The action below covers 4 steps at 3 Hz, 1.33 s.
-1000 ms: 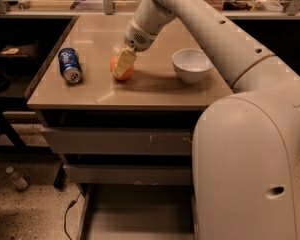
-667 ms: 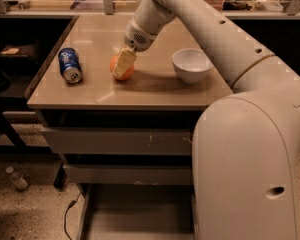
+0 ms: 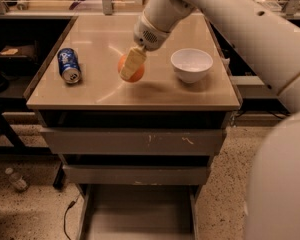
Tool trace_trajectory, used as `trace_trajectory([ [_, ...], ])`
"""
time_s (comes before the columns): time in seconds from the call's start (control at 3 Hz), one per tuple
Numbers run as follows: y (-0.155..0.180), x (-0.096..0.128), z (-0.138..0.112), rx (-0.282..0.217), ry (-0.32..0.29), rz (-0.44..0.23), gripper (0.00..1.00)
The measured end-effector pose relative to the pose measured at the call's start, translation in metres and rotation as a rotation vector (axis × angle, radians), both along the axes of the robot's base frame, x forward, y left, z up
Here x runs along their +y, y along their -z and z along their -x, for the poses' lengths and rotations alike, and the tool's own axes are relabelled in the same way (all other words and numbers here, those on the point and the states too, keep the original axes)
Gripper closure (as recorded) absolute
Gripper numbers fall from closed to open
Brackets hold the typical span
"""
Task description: Place orange into bottom drawer
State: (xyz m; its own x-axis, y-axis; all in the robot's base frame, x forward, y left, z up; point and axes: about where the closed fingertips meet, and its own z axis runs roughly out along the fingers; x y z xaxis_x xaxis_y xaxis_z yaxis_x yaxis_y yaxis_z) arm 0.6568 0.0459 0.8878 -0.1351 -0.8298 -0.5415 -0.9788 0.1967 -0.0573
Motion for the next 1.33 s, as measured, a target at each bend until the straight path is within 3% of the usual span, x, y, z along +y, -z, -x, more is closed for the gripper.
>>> trace_trajectory([
  [0.33, -0.015, -0.023, 0.049, 0.004, 0.101, 0.000, 1.00],
  [0.67, 0.011, -0.027, 0.066, 0.049, 0.095, 0.044, 1.00],
  [1.0, 0.012, -0.027, 0.066, 0.050, 0.094, 0.044, 1.00],
  [1.33, 0.014, -0.030, 0.081, 0.070, 0.102, 0.046, 1.00],
])
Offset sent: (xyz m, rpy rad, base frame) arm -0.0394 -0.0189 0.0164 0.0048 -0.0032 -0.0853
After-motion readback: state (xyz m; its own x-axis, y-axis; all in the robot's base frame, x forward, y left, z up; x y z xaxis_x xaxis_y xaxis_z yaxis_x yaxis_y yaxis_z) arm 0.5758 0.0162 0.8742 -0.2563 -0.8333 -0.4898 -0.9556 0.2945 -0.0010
